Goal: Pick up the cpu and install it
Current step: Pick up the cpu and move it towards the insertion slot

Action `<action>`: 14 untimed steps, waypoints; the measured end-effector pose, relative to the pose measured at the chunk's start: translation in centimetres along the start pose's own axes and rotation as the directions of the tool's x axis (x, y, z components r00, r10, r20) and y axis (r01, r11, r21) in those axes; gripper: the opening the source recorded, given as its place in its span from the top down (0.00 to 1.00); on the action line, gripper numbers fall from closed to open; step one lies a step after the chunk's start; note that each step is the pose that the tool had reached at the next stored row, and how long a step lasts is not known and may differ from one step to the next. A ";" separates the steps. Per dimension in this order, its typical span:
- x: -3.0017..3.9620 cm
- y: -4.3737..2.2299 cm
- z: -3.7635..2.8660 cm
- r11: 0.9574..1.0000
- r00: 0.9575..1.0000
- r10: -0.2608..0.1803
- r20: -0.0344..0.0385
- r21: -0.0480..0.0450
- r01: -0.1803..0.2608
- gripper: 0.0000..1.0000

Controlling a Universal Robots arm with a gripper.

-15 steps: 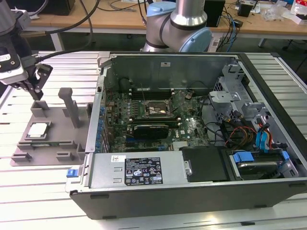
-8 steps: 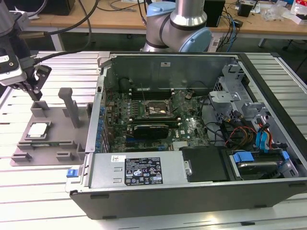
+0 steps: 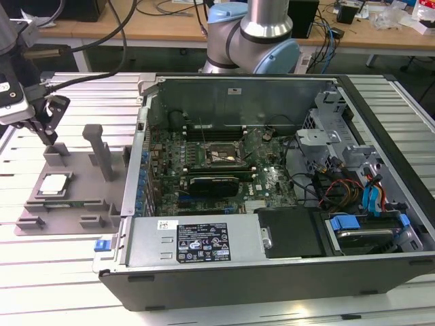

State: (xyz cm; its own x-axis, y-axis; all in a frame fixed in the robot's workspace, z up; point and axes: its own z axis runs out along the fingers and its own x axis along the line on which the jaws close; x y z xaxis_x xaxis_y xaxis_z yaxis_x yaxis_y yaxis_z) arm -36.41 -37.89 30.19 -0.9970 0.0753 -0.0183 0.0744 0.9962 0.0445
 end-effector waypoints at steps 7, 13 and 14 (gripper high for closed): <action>0.62 -0.07 0.55 1.000 1.000 0.000 0.000 0.000 0.000 0.89; 1.12 -0.13 0.99 1.000 1.000 0.000 0.000 0.000 0.000 0.89; 1.21 -0.14 1.08 1.000 1.000 0.000 0.000 0.000 0.000 0.89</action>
State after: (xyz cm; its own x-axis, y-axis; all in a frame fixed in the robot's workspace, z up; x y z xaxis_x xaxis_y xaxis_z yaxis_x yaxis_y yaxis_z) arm -37.60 -37.88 29.09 -0.9970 0.0753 -0.0183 0.0744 0.9962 0.0446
